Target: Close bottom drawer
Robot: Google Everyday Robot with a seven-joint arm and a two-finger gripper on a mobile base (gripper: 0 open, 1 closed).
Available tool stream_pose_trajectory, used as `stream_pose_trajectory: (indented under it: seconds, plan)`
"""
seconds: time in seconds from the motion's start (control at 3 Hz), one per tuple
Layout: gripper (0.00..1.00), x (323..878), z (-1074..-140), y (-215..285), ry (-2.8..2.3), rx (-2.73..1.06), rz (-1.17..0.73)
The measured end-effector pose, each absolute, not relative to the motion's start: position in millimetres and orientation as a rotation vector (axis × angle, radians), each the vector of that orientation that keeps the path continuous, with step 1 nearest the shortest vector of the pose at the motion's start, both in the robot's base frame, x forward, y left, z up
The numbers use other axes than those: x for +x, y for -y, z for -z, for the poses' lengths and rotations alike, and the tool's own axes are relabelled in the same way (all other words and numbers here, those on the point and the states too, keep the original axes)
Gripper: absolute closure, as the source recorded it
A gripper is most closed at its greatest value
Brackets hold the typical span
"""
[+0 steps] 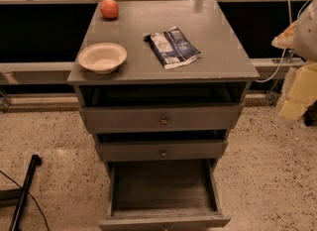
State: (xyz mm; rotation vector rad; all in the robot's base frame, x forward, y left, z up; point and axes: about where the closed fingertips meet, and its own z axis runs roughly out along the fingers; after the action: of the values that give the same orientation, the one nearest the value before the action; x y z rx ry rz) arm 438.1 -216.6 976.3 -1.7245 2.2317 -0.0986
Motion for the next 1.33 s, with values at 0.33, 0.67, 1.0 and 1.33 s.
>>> stream_pose_trajectory:
  seconds: [0.33, 0.67, 1.0, 1.33]
  plan:
    - [0.00, 438.2, -976.3, 216.6, -2.232, -1.724, 0.099]
    - [0.00, 446.5, -933.9, 210.6, -2.231, -1.769, -0.024]
    - [0.00, 439.2, -842.4, 189.7, -2.171, -1.789, -0.312]
    - [0.00, 417.4, -735.9, 193.6, -2.105, -1.724, -0.540]
